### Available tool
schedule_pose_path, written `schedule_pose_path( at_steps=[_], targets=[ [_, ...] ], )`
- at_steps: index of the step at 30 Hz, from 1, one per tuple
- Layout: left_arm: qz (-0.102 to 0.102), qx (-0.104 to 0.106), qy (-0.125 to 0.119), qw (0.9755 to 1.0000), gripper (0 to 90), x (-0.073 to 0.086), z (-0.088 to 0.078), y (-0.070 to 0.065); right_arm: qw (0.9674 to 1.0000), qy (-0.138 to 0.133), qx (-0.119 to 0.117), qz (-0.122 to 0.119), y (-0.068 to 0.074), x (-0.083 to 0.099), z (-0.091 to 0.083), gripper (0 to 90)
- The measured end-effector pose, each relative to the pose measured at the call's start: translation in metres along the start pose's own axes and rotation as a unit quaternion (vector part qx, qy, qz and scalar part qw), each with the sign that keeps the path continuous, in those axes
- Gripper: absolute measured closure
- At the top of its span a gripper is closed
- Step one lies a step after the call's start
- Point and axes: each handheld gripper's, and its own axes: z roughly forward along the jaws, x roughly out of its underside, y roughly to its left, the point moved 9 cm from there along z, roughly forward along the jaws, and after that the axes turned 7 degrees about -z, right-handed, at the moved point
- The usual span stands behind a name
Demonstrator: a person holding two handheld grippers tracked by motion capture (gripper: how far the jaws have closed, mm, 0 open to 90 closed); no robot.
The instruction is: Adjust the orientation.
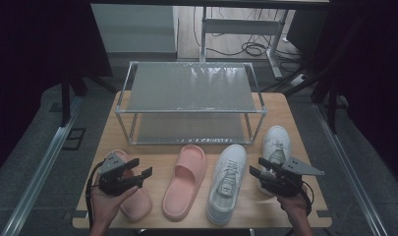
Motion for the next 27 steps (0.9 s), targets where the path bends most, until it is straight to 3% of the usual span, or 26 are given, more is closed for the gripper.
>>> schedule_pose_path(
  at_steps=[7,11,16,27],
  targets=[
    [0.007,0.002,0.014,0.9999,38.0,0.008,0.005,-0.004,0.9999,-0.013,-0.001,0.005,-0.003,-0.002,-0.006,48.3],
    [0.022,0.004,0.022,0.9995,40.5,0.009,0.003,-0.007,0.9999,-0.011,-0.007,-0.002,0.005,-0.001,-0.007,49.5],
    [0.017,0.002,0.013,0.9998,45.1,0.006,-0.002,-0.006,0.9999,-0.011,-0.006,-0.004,0.009,-0.003,-0.011,50.2],
    [0.018,0.0,0.031,0.9994,58.9,0.014,0.004,-0.004,0.9997,-0.019,0.001,0.015,0.003,0.003,-0.014,50.2]
  ],
)
